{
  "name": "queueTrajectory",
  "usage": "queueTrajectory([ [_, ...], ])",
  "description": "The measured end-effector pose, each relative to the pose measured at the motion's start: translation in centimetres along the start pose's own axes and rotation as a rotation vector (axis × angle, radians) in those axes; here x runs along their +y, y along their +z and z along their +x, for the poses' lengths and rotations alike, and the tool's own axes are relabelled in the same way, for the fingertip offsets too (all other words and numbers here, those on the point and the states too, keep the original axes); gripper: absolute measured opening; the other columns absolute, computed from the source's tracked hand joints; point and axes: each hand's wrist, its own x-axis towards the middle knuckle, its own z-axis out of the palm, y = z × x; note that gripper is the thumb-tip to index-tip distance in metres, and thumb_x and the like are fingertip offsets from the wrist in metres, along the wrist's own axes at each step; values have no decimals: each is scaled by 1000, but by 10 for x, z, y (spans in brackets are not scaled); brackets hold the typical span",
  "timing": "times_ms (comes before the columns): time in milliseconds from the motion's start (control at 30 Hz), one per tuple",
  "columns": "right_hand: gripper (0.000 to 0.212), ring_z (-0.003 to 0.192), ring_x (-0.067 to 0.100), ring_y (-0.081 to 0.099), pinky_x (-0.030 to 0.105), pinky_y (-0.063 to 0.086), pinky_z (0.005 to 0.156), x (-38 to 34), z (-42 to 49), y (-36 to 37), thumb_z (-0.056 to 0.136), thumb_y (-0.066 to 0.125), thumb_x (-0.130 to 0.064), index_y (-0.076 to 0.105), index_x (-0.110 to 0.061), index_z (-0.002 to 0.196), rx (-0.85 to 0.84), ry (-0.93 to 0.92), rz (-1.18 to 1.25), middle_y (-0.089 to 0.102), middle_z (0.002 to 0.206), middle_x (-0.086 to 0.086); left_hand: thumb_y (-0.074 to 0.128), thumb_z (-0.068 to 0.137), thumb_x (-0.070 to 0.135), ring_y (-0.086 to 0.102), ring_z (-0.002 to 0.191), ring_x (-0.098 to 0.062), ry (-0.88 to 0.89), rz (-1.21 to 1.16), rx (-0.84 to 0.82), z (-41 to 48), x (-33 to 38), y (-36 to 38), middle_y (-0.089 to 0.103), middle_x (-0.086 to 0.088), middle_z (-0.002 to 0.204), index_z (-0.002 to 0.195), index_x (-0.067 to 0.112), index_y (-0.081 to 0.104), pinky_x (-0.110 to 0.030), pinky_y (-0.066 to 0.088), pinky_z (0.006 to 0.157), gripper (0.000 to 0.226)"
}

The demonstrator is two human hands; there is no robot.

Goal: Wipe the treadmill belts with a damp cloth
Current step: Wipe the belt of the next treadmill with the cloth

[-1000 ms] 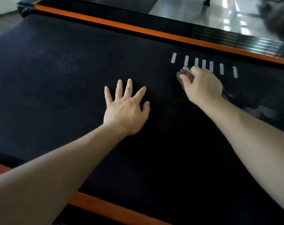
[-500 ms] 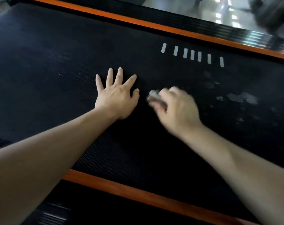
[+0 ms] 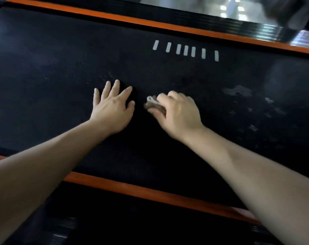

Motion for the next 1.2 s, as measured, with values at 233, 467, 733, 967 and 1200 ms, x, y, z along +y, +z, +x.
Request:
queueTrajectory([
  [233,34,81,29,60,36,38,68,17,2,-6,93,59,-54,63,-20,97,33,115,-35,60,89,4,37,108,39,-4,160,-23,96,13,14,-19,12,10,9,-4,174,161,32,30,-47,-8,128,54],
  [467,37,81,33,63,38,44,66,59,36,-3,95,57,-56,64,-20,97,-11,64,-77,59,87,5,49,104,33,21,153,-22,100,-49,144,-1,16,6,38,2,161,145,28,52,-46,10,123,41],
  [733,37,71,23,53,38,41,64,18,-9,-11,93,52,-57,54,-22,83,-141,-139,132,46,79,-5,42,106,32,3,160,-22,83,-99,117,31,22,16,19,-3,172,153,28,41,-45,-3,129,47],
  [967,32,80,28,59,37,43,67,71,58,2,94,58,-55,53,-25,87,31,266,-17,49,85,-2,39,107,34,1,160,-21,110,-91,114,28,19,17,16,-3,172,155,27,38,-45,-5,129,48],
  [1200,39,76,29,58,37,41,66,77,53,-3,92,56,-58,63,-20,90,12,82,-82,49,82,-2,42,105,38,11,157,-35,43,-44,92,37,39,13,30,-12,164,139,16,48,-61,4,126,41],
])
